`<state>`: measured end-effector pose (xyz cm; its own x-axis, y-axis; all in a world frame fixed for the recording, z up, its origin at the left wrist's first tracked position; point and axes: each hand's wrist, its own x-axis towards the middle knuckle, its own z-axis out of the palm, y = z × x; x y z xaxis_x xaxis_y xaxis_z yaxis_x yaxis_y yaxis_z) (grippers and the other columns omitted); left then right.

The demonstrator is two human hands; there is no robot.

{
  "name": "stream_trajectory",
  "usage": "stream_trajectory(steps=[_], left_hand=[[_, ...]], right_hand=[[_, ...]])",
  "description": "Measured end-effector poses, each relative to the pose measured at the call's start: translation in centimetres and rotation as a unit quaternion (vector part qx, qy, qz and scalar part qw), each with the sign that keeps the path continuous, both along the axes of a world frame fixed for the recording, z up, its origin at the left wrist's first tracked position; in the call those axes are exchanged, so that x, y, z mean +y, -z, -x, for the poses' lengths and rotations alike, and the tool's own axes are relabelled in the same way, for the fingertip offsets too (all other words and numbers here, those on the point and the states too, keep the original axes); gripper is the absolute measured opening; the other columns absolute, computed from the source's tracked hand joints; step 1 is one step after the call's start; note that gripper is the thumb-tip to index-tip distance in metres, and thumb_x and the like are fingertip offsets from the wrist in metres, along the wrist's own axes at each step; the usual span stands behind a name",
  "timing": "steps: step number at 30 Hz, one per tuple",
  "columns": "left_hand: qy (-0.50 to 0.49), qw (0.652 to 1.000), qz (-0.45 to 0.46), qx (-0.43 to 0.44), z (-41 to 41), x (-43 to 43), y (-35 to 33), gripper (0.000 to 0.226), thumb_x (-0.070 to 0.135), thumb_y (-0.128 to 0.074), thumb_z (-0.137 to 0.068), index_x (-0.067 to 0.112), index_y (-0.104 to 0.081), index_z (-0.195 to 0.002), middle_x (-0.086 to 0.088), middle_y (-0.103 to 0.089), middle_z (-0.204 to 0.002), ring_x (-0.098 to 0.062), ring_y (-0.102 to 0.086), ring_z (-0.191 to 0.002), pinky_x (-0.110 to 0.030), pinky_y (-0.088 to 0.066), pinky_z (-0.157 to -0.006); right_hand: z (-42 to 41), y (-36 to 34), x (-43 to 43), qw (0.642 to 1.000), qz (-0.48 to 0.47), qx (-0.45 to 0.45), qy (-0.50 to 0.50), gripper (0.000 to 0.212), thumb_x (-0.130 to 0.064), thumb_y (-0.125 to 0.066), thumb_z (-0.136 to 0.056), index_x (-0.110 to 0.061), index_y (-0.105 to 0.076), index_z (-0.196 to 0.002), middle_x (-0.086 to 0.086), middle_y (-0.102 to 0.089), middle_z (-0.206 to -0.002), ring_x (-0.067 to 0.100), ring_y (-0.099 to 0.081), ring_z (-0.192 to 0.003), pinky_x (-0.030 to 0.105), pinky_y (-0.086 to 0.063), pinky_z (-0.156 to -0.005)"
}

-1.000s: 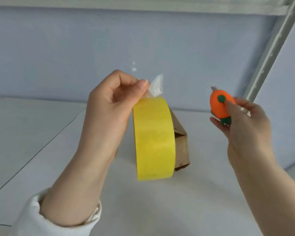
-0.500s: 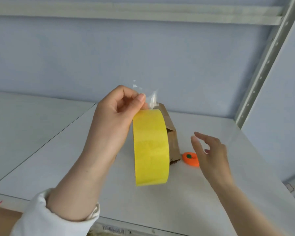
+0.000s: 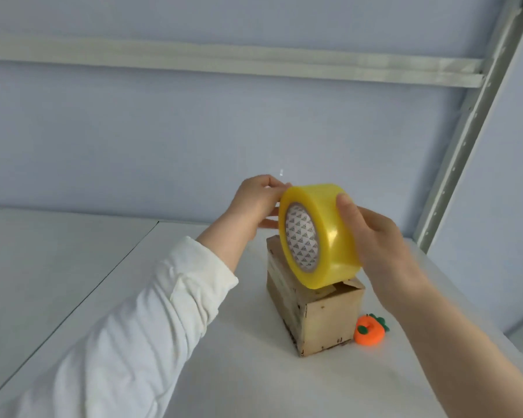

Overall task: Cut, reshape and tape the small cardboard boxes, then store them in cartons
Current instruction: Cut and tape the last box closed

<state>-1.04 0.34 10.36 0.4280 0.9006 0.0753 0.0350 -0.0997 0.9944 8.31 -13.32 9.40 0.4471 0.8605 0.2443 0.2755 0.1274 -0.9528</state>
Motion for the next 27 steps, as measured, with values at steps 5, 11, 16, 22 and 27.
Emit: stream_trajectory(steps=[5, 11, 16, 22, 27], left_hand=[[0.052, 0.998, 0.021, -0.003, -2.6, 3.5, 2.8, 0.011, 0.016, -0.056, -0.090, 0.013, -0.052, -0.080, -0.002, -0.058, -0.074, -0.014, -0.055, -0.057, -0.017, -0.050, -0.045], [0.078, 0.996, -0.018, -0.024, -3.8, 5.6, 2.9, 0.020, 0.021, -0.055, -0.092, 0.016, -0.054, -0.072, 0.000, -0.061, -0.076, -0.014, -0.058, -0.058, -0.020, -0.052, -0.048], [0.108, 0.991, 0.021, -0.070, -5.0, 5.9, 2.4, 0.018, 0.016, -0.054, -0.092, 0.014, -0.052, -0.074, -0.003, -0.062, -0.082, -0.015, -0.059, -0.059, -0.019, -0.050, -0.043], [0.138, 0.986, 0.054, -0.082, -5.6, 5.8, 2.2, 0.020, 0.013, -0.050, -0.093, 0.014, -0.054, -0.074, -0.003, -0.063, -0.083, -0.016, -0.061, -0.065, -0.023, -0.056, -0.052], [0.133, 0.984, 0.022, -0.116, -6.0, 5.6, 0.2, 0.021, 0.010, -0.049, -0.093, 0.013, -0.054, -0.073, -0.003, -0.064, -0.080, -0.018, -0.064, -0.066, -0.028, -0.058, -0.058]], right_hand=[[-0.8, 0.9, 2.3, 0.993, 0.028, 0.026, 0.114, 0.052, -0.067, -0.042, -0.080, -0.022, -0.061, -0.099, 0.017, -0.062, -0.102, 0.022, -0.063, -0.084, 0.036, -0.049, -0.072], [-0.5, 5.1, 2.3, 0.990, -0.093, -0.067, 0.087, 0.065, -0.052, -0.078, -0.051, -0.043, -0.045, -0.106, -0.028, -0.064, -0.092, -0.005, -0.064, -0.086, 0.011, -0.050, -0.061], [-1.5, 2.7, 3.2, 0.977, -0.150, -0.072, 0.134, 0.050, -0.048, -0.067, -0.063, -0.030, -0.053, -0.108, -0.029, -0.064, -0.075, -0.007, -0.062, -0.071, 0.007, -0.046, -0.055], [-2.2, 1.5, 3.4, 0.976, -0.146, -0.096, 0.133, 0.066, -0.062, -0.074, -0.058, -0.031, -0.056, -0.113, -0.017, -0.068, -0.087, 0.001, -0.065, -0.081, 0.011, -0.049, -0.060], [-3.1, -0.5, 2.9, 0.972, -0.168, -0.106, 0.126, 0.046, -0.055, -0.068, -0.068, -0.035, -0.054, -0.107, -0.020, -0.067, -0.084, -0.003, -0.064, -0.079, 0.010, -0.048, -0.061]])
